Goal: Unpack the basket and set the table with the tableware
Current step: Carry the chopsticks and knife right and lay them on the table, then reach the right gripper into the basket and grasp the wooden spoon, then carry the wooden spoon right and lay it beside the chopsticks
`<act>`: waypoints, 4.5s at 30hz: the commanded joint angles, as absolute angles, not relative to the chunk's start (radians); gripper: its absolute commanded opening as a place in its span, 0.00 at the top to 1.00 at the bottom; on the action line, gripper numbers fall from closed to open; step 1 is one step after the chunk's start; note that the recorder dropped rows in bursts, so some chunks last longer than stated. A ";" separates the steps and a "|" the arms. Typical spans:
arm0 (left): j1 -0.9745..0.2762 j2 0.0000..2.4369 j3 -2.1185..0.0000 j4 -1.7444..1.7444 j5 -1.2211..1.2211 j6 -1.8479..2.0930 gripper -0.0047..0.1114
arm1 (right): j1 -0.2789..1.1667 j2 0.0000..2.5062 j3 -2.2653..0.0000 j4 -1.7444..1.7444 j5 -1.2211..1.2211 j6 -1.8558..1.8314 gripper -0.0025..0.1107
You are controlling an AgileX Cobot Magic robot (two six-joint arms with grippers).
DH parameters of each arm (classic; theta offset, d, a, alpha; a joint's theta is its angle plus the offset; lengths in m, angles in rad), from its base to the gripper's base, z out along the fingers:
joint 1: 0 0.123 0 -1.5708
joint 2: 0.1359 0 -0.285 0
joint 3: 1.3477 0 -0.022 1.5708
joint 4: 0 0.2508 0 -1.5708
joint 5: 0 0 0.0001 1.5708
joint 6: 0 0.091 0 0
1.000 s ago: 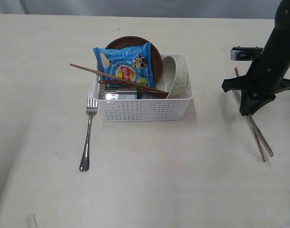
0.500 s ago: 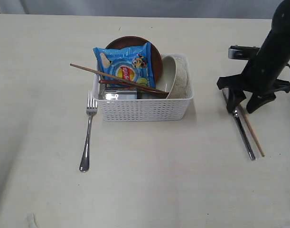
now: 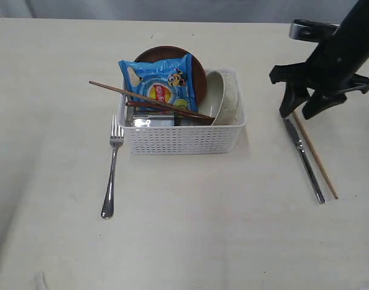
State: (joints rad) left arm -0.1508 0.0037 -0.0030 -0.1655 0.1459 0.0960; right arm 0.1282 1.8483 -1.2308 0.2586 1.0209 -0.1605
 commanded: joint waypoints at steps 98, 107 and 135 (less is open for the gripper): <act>-0.152 0.000 0.000 -0.161 0.139 0.097 0.96 | 0.740 1.887 -1.663 0.129 0.735 -0.495 0.98; -0.152 0.000 0.000 -0.161 0.137 0.097 0.96 | 0.735 1.788 -1.663 0.011 0.741 -0.398 0.98; -0.152 0.000 0.000 -0.161 0.137 0.097 0.96 | -0.013 1.828 -1.450 0.081 1.071 -0.128 0.98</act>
State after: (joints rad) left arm -0.1508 0.0037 -0.0030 -0.1655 0.1459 0.0960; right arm 0.0350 1.7839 -1.4942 0.0428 1.0632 -0.1234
